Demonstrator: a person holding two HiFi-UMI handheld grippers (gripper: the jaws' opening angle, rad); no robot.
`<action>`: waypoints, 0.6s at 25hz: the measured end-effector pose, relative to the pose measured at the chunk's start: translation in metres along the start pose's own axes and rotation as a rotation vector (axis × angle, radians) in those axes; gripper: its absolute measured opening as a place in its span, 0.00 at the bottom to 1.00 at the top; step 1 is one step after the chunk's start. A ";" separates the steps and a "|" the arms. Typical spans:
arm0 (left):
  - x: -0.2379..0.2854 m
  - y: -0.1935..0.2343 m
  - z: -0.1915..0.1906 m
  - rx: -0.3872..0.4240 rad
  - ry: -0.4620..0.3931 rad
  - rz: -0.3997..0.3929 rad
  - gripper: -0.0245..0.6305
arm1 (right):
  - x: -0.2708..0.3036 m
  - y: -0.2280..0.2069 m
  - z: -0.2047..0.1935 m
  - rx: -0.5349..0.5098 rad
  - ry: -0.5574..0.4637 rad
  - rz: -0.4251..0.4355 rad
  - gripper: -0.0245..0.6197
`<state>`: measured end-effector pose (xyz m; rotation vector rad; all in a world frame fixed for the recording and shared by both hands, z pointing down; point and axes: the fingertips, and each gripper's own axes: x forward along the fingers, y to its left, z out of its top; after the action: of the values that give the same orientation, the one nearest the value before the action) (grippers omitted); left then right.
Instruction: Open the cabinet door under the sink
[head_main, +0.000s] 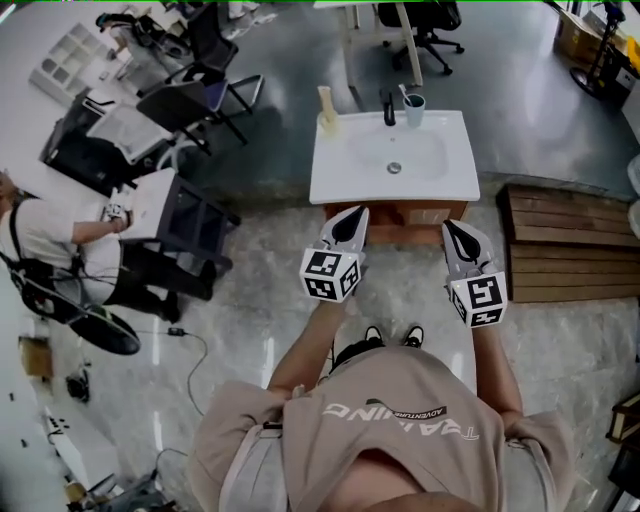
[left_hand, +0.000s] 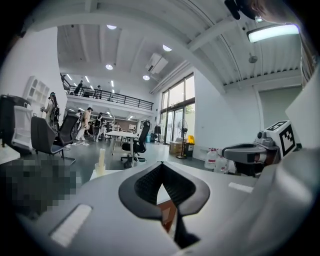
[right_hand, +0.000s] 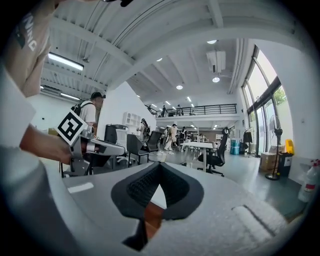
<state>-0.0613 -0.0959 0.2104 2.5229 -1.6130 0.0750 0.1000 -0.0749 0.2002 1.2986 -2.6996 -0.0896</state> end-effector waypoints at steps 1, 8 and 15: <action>-0.002 0.002 0.000 0.001 0.002 0.001 0.06 | 0.000 0.004 0.000 -0.008 0.004 0.001 0.04; -0.013 0.007 -0.007 0.025 0.023 -0.019 0.06 | 0.006 0.020 -0.001 -0.010 0.017 -0.009 0.04; -0.018 0.012 -0.017 0.006 0.047 -0.049 0.06 | 0.013 0.024 -0.004 0.019 0.039 -0.020 0.04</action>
<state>-0.0794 -0.0824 0.2265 2.5437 -1.5345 0.1326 0.0739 -0.0701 0.2084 1.3187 -2.6617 -0.0400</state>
